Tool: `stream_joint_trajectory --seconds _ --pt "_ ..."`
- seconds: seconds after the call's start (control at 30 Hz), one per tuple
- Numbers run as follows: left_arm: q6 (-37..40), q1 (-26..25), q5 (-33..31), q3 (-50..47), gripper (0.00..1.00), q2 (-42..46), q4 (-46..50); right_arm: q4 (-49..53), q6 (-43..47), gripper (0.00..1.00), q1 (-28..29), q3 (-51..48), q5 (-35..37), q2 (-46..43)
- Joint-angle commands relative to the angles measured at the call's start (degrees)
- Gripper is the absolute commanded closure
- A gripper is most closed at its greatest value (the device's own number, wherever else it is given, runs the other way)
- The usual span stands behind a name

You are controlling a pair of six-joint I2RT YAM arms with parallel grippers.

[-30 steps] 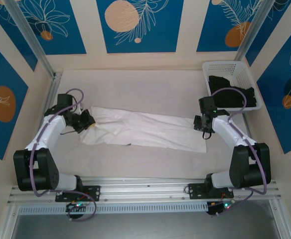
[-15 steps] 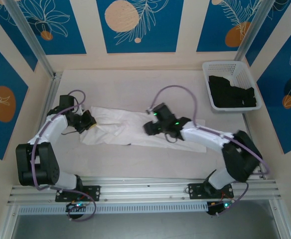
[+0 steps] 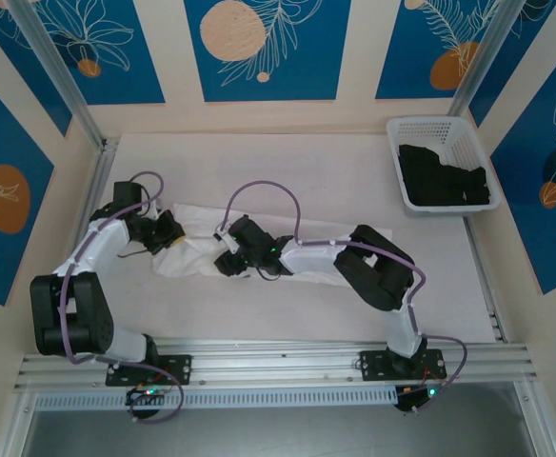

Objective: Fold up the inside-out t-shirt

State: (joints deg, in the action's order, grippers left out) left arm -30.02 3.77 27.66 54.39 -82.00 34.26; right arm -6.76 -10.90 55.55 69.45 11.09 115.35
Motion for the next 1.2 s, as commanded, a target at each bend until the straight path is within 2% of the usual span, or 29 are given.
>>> stream_joint_trajectory --seconds 0.0,0.17,0.3,0.5,0.87,1.07,1.17 --pt "1.0 0.7 1.5 0.6 1.0 0.2 -0.3 0.6 -1.9 0.46 0.4 3.0 1.6 2.2" --pt "1.1 0.7 1.6 0.2 1.0 0.1 -0.9 0.4 -2.8 0.53 0.5 4.0 2.0 3.9" --pt "1.2 0.7 1.7 -0.1 1.0 -0.3 -1.1 1.3 -2.9 0.73 0.4 4.9 2.5 4.3" --pt "1.8 1.1 0.7 -0.2 1.0 0.2 -0.6 2.0 -3.5 1.0 0.0 1.7 1.7 -0.8" --pt "1.7 1.1 -0.1 -1.1 1.0 0.5 -0.5 6.6 -9.8 1.0 -2.7 -2.1 -11.8 -8.7" --pt "1.3 1.1 -1.7 -4.6 1.0 2.2 0.0 11.3 -13.0 1.0 -4.3 -2.1 -17.9 -7.8" --pt "0.3 1.1 -2.1 -7.4 0.98 3.2 -0.3 13.6 -13.7 0.94 -4.3 -2.3 -19.8 -6.8"
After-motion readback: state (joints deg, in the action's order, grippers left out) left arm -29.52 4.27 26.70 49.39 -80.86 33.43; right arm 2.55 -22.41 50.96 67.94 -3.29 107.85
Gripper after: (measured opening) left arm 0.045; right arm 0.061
